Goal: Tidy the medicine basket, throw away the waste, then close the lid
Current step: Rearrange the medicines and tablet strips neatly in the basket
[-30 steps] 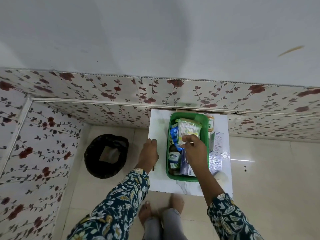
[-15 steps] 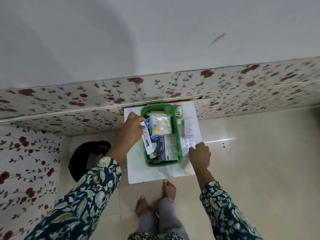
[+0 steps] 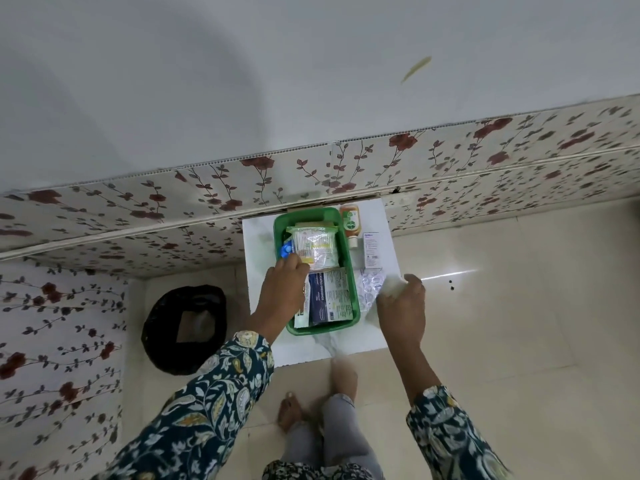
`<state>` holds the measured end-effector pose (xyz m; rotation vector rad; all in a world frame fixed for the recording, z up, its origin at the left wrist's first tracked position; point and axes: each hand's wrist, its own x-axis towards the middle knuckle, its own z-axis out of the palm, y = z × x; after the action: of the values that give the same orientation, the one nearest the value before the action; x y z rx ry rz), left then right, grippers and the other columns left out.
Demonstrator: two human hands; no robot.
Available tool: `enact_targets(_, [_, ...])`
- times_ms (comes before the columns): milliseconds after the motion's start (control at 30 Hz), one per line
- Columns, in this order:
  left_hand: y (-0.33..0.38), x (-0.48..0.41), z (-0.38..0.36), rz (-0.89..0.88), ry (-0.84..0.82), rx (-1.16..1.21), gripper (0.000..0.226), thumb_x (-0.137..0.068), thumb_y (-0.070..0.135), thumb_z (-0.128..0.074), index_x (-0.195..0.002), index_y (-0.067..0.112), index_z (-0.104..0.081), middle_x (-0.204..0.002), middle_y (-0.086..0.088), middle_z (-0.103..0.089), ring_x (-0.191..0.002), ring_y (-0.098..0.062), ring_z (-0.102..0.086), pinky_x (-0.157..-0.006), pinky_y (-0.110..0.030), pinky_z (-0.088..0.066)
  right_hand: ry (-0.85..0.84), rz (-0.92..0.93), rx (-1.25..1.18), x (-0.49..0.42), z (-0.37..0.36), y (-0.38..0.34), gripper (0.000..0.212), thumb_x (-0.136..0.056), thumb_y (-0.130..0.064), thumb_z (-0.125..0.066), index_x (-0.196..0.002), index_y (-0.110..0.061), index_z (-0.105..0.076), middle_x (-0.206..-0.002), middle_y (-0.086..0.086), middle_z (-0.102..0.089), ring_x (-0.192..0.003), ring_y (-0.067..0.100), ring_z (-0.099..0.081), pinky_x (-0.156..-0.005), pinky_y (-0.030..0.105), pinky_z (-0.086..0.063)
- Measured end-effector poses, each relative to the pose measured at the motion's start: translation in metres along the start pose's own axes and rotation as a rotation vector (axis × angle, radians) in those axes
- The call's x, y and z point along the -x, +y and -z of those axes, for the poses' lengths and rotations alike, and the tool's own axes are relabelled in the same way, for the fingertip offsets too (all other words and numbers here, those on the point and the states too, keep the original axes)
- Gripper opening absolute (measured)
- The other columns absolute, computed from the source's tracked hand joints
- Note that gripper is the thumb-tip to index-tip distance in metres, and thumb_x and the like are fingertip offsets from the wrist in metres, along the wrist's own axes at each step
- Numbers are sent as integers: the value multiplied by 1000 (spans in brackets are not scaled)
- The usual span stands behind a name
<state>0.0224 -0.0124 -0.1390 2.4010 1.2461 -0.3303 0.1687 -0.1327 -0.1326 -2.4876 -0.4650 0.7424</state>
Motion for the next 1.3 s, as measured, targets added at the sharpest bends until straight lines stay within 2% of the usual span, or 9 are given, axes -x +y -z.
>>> enact_targets(133, [-1, 11, -7, -24, 72, -98, 44, -82, -4, -53, -124, 11, -52, -129, -9, -50, -118, -28, -45, -93, -38, -41, -130, 258, 3, 11, -3, -36, 56, -83, -15, -57, -133, -6, -35, -131, 14, -49, -117, 30, -50, -93, 43, -49])
enact_targets(233, [2, 14, -6, -7, 125, -86, 39, -82, -1, -55, -119, 11, -57, -127, -9, -54, -117, -29, -48, -91, -39, -43, -283, 368, 220, 14, -23, -48, 55, -85, -19, -54, -134, -9, -31, -131, 12, -49, -120, 28, -46, -90, 42, -48])
enact_targets(333, [10, 7, 0, -12, 133, -39, 37, -87, 3, -51, -123, 12, -54, -133, -6, -50, -123, -27, -44, -97, -38, -39, -262, 430, 388, 14, -31, -50, 49, -90, -26, -48, -132, -8, -34, -131, 12, -47, -121, 27, -42, -89, 41, -47])
enact_targets(467, [29, -17, 7, -59, 189, -21, 34, -85, 2, -48, -116, 8, -60, -126, -9, -56, -117, -31, -49, -93, -42, -42, -102, 261, 230, -17, -21, -46, 39, -92, -20, -44, -127, -4, -41, -127, 16, -50, -119, 31, -43, -89, 40, -45])
enact_targets(667, [67, -72, 9, -253, 291, -192, 40, -74, 13, -33, -89, 14, -69, -96, -2, -69, -94, -23, -63, -84, -32, -45, -239, 101, 371, -83, -34, -32, 58, -87, -28, -54, -133, -2, -30, -134, 18, -43, -124, 34, -38, -95, 42, -42])
enact_targets(800, [91, -111, 1, -274, 4, -343, 32, -86, 8, -47, -116, 5, -56, -124, -12, -55, -123, -30, -43, -107, -40, -30, -224, 99, 241, -98, -35, -28, 52, -85, -21, -53, -129, -2, -33, -125, 20, -53, -115, 36, -47, -86, 40, -44])
enact_targets(933, [96, -146, -14, -260, -69, -553, 36, -90, 11, -44, -124, 4, -51, -137, -19, -44, -130, -38, -36, -113, -47, -27, -118, 94, 41, -102, -16, -19, 48, -86, -28, -55, -125, -6, -38, -117, 21, -61, -105, 38, -56, -82, 41, -48])
enact_targets(1100, [95, -173, -19, -168, -75, -568, 42, -89, 5, -45, -130, -4, -40, -143, -24, -34, -124, -48, -40, -99, -46, -42, -167, 44, -151, -109, 5, -15, 50, -84, -22, -57, -129, -11, -37, -120, 15, -63, -103, 31, -62, -82, 37, -49])
enact_targets(1300, [104, -177, -9, -228, -58, -498, 35, -85, 11, -57, -118, 5, -50, -128, -19, -43, -106, -38, -50, -84, -40, -46, -170, 10, -210, -108, 16, -12, 52, -84, -19, -58, -131, -13, -36, -123, 13, -62, -102, 29, -63, -85, 41, -51])
